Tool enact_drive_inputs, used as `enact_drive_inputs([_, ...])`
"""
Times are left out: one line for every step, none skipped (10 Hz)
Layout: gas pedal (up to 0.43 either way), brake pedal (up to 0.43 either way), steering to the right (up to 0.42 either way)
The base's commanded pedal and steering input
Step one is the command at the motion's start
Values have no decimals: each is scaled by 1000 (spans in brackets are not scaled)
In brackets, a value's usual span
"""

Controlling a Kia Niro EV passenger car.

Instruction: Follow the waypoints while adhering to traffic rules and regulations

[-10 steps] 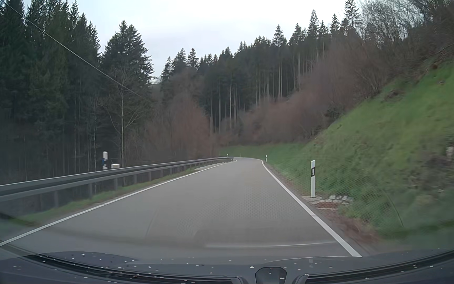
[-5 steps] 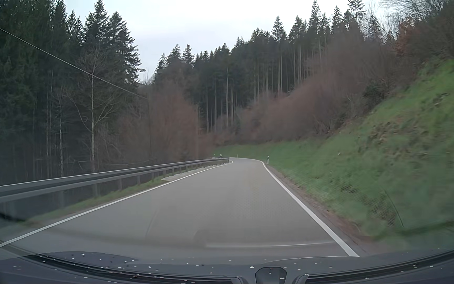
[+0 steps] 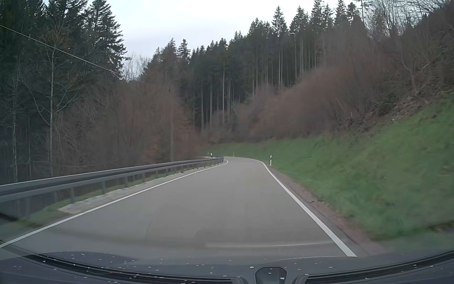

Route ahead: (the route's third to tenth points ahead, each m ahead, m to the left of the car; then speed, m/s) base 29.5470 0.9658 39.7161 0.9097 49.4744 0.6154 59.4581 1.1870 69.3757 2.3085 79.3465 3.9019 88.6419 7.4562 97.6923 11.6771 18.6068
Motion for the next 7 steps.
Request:
enact_drive_inputs([0,250,10])
enact_drive_inputs([0,256,10])
enact_drive_inputs([0,256,10])
enact_drive_inputs([0,256,10])
enact_drive_inputs([0,256,10])
enact_drive_inputs([0,256,10])
enact_drive_inputs([0,256,9])
